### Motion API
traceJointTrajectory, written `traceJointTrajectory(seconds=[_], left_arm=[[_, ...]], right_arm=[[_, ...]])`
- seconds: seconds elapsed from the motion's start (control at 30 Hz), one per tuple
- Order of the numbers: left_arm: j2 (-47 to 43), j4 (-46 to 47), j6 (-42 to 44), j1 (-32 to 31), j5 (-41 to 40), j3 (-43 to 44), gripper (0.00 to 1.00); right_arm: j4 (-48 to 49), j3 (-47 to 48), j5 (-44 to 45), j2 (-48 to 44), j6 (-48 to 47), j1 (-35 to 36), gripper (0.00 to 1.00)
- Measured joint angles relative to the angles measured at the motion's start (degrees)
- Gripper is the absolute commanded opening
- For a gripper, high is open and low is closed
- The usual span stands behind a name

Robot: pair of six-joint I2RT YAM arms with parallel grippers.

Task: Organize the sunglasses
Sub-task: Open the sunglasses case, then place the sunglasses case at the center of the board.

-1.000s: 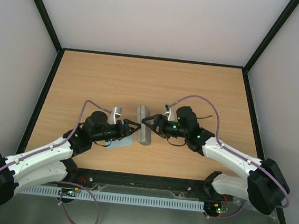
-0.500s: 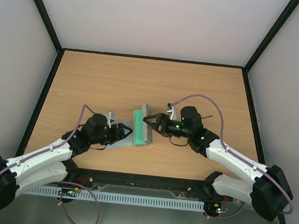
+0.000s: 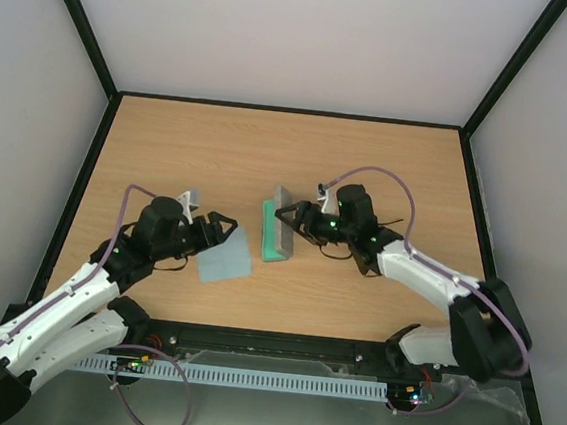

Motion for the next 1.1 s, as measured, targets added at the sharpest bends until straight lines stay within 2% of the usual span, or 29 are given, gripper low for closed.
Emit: traceJointTrajectory(seconds=[0.23, 0.37, 0.43, 0.53, 0.6, 0.63, 0.87, 0.97, 1.1], left_arm=[[-2.2, -3.7, 2.1, 3.6, 0.9, 0.2, 0.79], [-3.6, -5.1, 2.4, 3.8, 1.4, 0.2, 0.79], [-4.3, -5.6, 2.4, 3.8, 1.6, 0.1, 0.79], [-5.0, -6.0, 2.4, 3.9, 1.8, -0.1, 0.79], [-5.6, -6.0, 2.4, 3.9, 2.0, -0.6, 0.79], [-5.7, -6.1, 2.4, 3.9, 2.1, -0.8, 0.79], [-5.7, -6.1, 2.4, 4.0, 2.4, -1.7, 0.78], [-5.7, -6.1, 2.4, 4.0, 2.4, -1.7, 0.78], [-5.7, -6.1, 2.4, 4.0, 2.4, -1.7, 0.79]], right_arm=[[1.0, 12.3, -2.4, 19.7, -5.3, -4.1, 0.55], [3.8, 17.2, -5.1, 29.8, -6.1, -5.4, 0.62], [5.3, 18.7, -6.6, 33.7, -6.0, -6.0, 0.70], [6.5, 20.8, -8.7, 37.2, -6.5, -7.0, 0.88], [6.4, 22.4, -9.1, 38.4, -7.1, -7.7, 0.94], [6.4, 23.1, -9.1, 38.8, -7.6, -8.2, 1.00], [1.3, 25.3, -7.6, 38.6, -13.1, -10.0, 0.99], [-5.3, 25.0, -3.5, 34.8, -16.9, -10.0, 0.99], [-12.2, 21.0, 5.7, 23.2, -20.4, -9.1, 0.98]])
